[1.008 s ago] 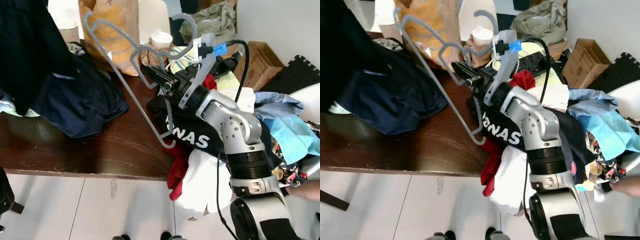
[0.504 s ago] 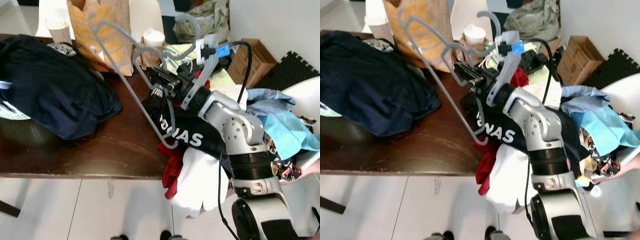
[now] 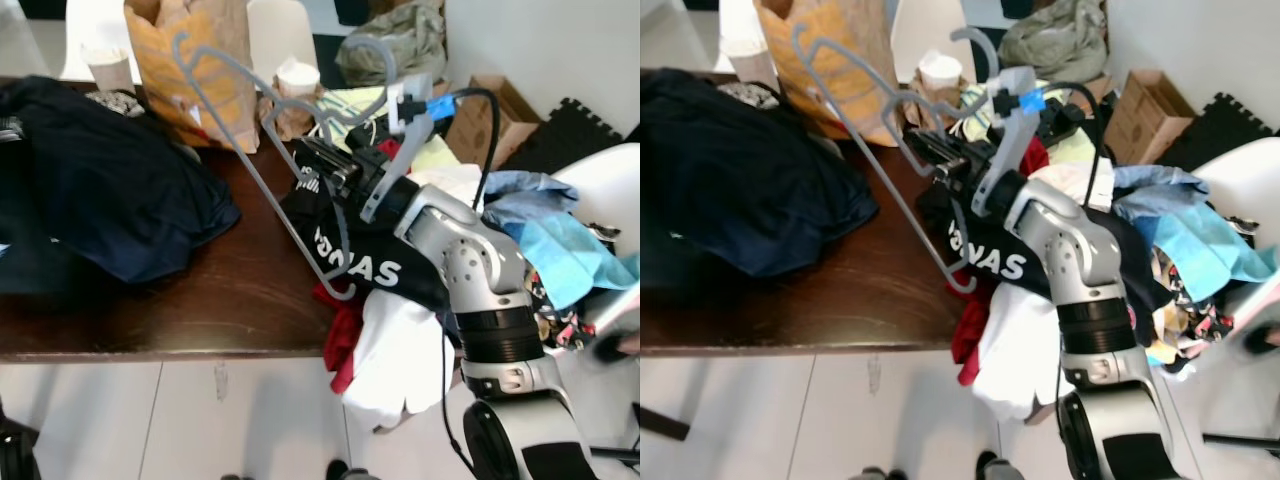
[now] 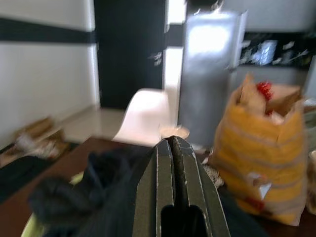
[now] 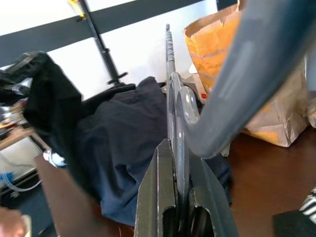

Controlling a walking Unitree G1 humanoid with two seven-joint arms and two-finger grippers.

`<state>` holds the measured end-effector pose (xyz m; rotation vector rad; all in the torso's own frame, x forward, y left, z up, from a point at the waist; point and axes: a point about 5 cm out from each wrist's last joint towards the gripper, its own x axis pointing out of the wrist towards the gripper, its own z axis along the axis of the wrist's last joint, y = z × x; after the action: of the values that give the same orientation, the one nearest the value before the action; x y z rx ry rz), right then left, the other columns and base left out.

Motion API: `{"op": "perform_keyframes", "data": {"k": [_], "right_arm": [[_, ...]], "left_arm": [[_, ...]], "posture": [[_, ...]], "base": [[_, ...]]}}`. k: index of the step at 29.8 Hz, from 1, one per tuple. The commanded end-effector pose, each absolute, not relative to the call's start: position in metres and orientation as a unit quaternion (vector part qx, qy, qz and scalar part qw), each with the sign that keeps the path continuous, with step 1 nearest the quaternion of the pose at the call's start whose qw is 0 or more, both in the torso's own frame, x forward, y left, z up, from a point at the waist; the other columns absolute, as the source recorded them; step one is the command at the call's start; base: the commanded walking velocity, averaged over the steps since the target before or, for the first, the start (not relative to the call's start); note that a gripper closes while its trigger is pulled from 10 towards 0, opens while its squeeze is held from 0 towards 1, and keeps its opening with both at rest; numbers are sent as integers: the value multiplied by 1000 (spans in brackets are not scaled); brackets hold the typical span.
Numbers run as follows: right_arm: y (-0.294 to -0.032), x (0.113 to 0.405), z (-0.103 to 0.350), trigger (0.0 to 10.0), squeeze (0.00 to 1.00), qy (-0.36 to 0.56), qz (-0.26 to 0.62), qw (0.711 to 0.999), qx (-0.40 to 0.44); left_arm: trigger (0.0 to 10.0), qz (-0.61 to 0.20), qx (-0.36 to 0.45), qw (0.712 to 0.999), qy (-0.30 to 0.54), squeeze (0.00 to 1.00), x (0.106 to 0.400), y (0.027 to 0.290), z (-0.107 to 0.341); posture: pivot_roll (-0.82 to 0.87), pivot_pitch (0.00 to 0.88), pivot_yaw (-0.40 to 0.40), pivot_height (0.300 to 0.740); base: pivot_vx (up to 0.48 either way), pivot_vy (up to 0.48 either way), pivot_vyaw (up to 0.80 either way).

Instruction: Hang hanger

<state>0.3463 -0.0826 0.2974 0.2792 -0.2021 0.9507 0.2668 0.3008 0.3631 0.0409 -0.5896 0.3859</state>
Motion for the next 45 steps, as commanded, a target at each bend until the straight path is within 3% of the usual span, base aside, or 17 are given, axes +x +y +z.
{"op": "perform_keyframes", "data": {"k": [1,5,6,8,9,16,34,42,45], "right_arm": [[-76,343,296,10000,0,-97,465,870,130],[-76,343,296,10000,0,-97,465,870,131],[-76,343,296,10000,0,-97,465,870,131],[-76,343,296,10000,0,-97,465,870,131],[-75,343,296,10000,0,-97,465,870,131],[-75,343,296,10000,0,-98,463,871,132],[-76,342,305,10000,0,-126,461,861,172],[-84,341,321,10000,0,-151,471,838,232],[-86,341,324,10000,0,-156,469,837,236]], "left_arm": [[1216,193,15,938,-287,0,265,301,361],[1373,183,15,940,-288,0,267,298,365],[3020,178,19,940,-291,0,267,297,368],[3020,178,19,940,-291,0,267,297,368],[9961,176,25,939,-293,0,266,296,370],[10000,153,56,934,-319,0,259,287,383],[10000,123,86,931,-333,0,255,277,396],[10000,-12,129,931,-343,0,254,234,404],[10000,-15,154,927,-341,0,253,230,405]], "posture": [[-17,171,-55,740],[-16,171,-53,740],[-16,171,-53,740],[-16,171,-53,740],[-16,171,-53,740],[-16,171,-50,740],[-6,170,-50,740],[-1,170,-51,740],[-2,170,-51,740]], "base": [[0,480,0],[0,480,0],[0,480,0],[0,480,0],[0,0,0],[47,0,0],[480,0,0],[60,0,-500],[0,0,-800]]}}
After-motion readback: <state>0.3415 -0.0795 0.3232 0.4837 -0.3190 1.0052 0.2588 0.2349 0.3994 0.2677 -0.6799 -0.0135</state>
